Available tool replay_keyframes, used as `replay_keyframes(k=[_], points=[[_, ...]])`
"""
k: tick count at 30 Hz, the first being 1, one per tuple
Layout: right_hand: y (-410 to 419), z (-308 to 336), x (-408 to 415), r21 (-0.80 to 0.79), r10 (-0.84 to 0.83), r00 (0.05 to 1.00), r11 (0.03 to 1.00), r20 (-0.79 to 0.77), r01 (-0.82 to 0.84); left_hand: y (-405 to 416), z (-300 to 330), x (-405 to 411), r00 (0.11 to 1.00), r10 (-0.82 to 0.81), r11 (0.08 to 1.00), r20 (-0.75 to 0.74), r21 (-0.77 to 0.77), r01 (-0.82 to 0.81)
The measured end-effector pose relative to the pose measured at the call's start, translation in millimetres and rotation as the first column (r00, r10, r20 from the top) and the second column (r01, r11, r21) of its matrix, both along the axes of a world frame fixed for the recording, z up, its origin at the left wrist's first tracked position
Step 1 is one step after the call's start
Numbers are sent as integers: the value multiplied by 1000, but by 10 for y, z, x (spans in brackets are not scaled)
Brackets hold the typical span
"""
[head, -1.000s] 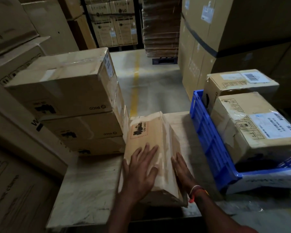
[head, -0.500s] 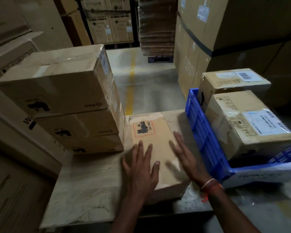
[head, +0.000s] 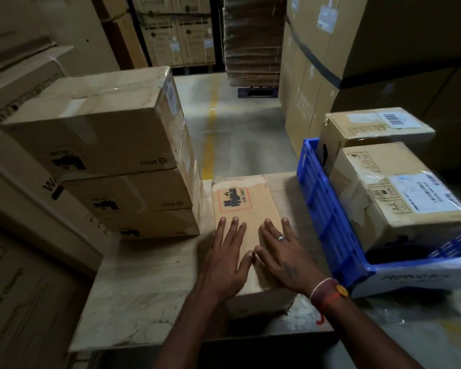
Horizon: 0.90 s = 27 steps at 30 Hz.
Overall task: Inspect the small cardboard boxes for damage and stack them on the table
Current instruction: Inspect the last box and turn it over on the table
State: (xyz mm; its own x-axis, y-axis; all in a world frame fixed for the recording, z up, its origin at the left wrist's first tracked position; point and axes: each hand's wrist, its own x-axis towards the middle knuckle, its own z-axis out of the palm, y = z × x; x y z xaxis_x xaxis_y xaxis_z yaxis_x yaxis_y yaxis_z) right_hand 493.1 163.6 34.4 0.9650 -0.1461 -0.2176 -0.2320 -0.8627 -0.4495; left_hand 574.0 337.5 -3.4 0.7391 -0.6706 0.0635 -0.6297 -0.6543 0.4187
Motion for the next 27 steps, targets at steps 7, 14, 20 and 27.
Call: replay_keyframes(k=[7,14,20,27], points=[[-148,-96,648,-82,-47,995,995,94,55,-112,112,334,996,94,996,8,-13,-94],[-125,-152,696,-133,-93,988,985,125,110,-265,36,481,975,210,977,-71,47,-207],[17,-109,796,-179,-119,979,973,168,149,-248,34,414,973,228,972,-30,-49,-230],[-62,-140,946,-172,-92,988,979,122,112,-376,142,659,971,227,967,77,97,-234]])
